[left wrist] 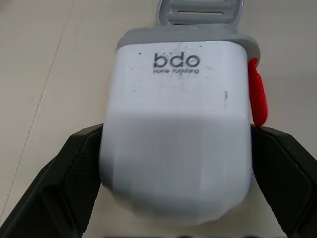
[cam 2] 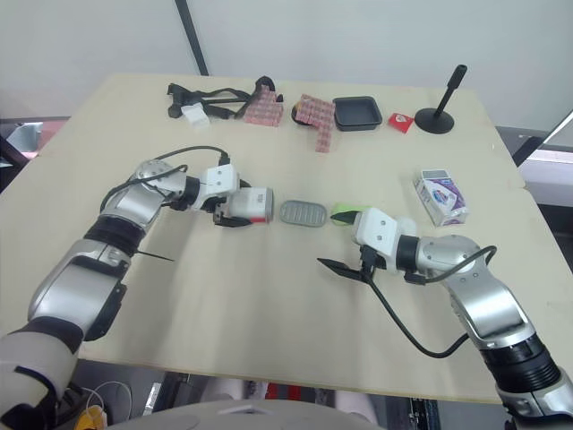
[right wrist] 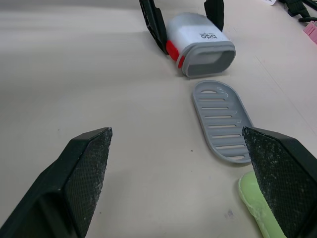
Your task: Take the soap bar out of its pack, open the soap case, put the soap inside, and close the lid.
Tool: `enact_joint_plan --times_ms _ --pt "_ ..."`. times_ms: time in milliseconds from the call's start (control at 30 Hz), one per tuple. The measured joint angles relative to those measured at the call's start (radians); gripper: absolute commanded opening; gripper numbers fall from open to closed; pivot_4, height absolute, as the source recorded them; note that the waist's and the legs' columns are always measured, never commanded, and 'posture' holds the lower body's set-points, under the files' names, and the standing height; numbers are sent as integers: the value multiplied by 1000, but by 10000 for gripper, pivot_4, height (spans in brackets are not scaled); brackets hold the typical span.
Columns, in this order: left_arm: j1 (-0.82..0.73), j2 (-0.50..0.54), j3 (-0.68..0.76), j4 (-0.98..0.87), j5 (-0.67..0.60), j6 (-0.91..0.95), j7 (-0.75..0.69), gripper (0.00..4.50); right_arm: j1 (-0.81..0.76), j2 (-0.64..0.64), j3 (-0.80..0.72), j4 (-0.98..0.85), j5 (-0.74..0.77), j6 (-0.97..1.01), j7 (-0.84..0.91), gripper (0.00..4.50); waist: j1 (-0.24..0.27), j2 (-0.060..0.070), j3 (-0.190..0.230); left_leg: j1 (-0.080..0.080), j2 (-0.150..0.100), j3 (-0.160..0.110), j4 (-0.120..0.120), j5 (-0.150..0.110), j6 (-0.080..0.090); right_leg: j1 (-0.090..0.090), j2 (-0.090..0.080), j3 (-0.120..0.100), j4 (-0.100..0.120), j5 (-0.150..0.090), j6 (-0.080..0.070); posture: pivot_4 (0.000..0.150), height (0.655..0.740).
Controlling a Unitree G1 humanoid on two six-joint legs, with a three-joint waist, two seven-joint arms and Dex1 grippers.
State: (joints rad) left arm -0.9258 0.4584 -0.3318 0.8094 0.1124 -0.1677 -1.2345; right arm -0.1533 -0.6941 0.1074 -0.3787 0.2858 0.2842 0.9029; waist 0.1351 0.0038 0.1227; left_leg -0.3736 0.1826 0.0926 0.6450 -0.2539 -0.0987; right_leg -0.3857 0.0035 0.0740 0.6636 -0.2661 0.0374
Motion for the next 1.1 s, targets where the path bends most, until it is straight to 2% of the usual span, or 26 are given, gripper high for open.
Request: enact_joint_plan --times_ms 367,600,733,900,1000,1100 --pt "-24 31 19 -6 0 -17 -4 44957 -1 1 2 0 -8 0 -1 45000 -1 0 0 0 0 0 0 0 0 0 0 0 0 0 0 1500 7400" --pt "-13 145 101 -144 -77 37 -66 44957 -17 1 1 -1 -9 26 -15 45000 -6 0 0 1 0 0 -1 0 0 -1 0 -1 -1 0 0 1500 7400" --pt "123 206 199 -306 -206 145 -116 44957 -37 -17 3 -7 -25 74 -28 45000 -12 1 0 1 0 0 -3 0 0 -1 0 -1 -1 0 0 1500 7400" --pt "296 208 293 -445 -327 206 -93 44957 -95 -44 25 -30 -33 176 -31 45000 -11 1 0 0 0 0 -3 0 0 -1 -1 -2 -1 0 0 1500 7400" --pt "434 146 376 -520 -408 173 -43 44957 -148 -58 45 -30 -63 247 -47 45000 -11 1 0 0 0 0 -3 0 -1 0 -1 -1 -2 0 0 1500 7400" --pt "557 83 387 -591 -434 157 17 44957 -171 -61 52 -32 -66 300 -49 45000 -9 0 1 0 0 0 -3 0 -1 0 0 -2 -2 0 0 1500 7400"
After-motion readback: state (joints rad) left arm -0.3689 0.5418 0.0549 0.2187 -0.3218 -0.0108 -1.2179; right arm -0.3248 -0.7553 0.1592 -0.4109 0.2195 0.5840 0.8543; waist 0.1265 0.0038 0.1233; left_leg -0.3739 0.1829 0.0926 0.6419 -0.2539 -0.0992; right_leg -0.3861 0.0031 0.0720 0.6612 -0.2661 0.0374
